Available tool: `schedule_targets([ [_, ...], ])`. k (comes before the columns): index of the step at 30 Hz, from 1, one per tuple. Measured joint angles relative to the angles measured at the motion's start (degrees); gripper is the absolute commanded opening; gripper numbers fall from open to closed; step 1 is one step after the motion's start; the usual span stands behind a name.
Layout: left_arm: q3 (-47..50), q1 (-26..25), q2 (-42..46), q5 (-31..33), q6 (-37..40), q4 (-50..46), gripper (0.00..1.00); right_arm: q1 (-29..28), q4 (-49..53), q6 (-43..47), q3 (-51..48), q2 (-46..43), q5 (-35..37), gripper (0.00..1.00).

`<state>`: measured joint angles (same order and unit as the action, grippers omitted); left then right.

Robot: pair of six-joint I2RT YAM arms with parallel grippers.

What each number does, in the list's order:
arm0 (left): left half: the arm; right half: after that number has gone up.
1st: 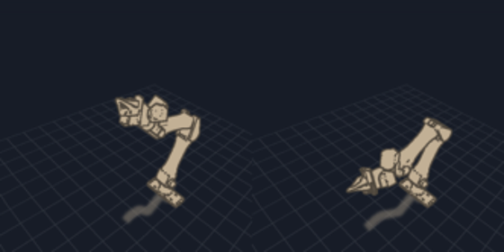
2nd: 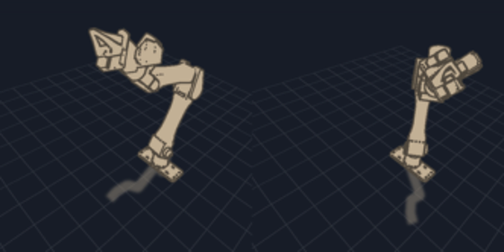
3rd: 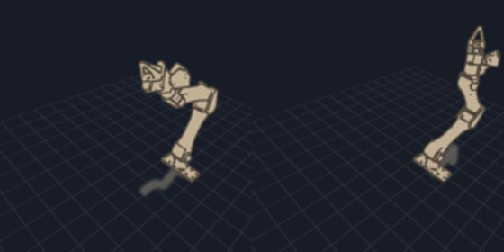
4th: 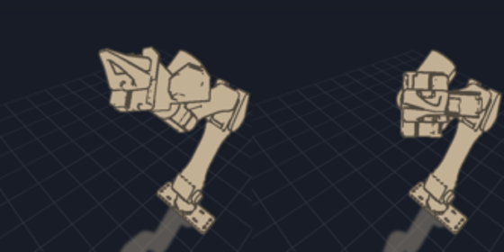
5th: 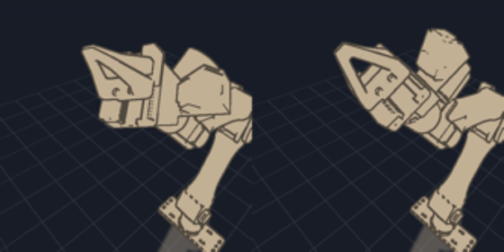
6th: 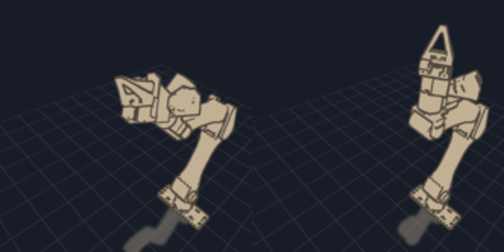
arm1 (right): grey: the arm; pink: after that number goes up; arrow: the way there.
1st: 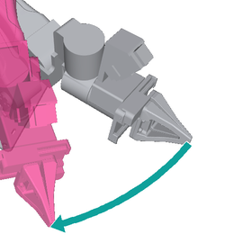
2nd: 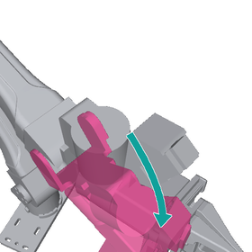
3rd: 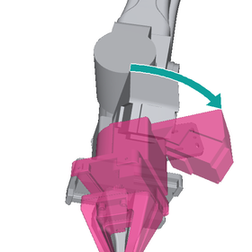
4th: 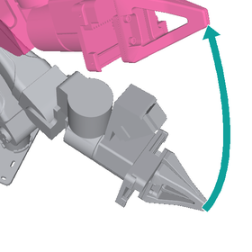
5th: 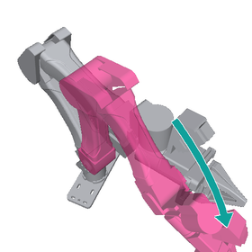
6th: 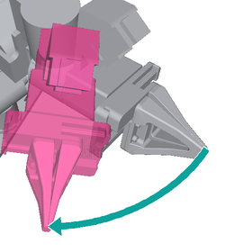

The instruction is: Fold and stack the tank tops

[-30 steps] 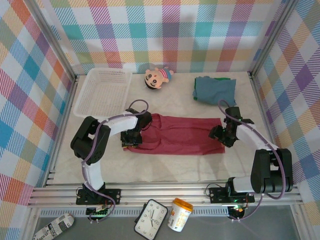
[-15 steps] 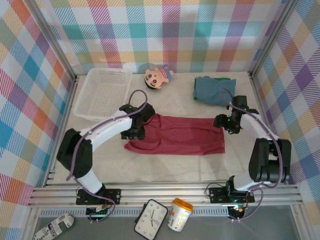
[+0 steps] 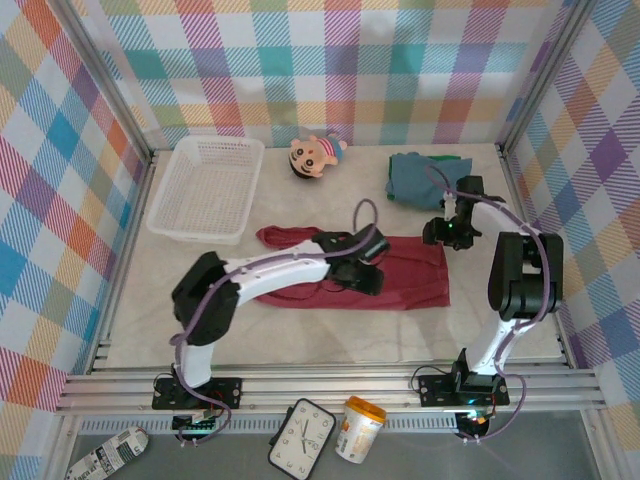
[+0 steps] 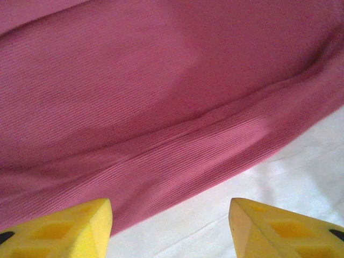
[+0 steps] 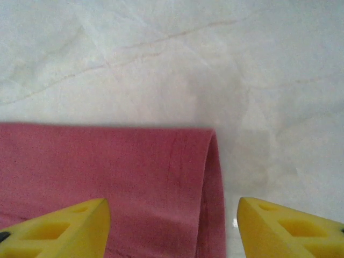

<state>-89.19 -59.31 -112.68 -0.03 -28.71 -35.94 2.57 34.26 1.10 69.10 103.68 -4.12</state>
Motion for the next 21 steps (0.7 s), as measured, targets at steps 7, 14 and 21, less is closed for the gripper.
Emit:
schedule_targets([
  [7,-11.91,-4.81,-11.85,-4.31,2.97,7.06,0.59,-0.02,0.92,1.77,1.46,4.55,-1.77,0.51],
  [14,-23.47,-6.99,-21.46,-6.64,4.90,10.73,0.59,0.04,1.33,2.84,1.57,5.27,-3.02,0.37],
  [21,-33.68,-8.31,-29.57,-6.21,6.78,9.51,0.58,0.04,1.33,2.82,1.49,5.35,-4.50,0.35],
])
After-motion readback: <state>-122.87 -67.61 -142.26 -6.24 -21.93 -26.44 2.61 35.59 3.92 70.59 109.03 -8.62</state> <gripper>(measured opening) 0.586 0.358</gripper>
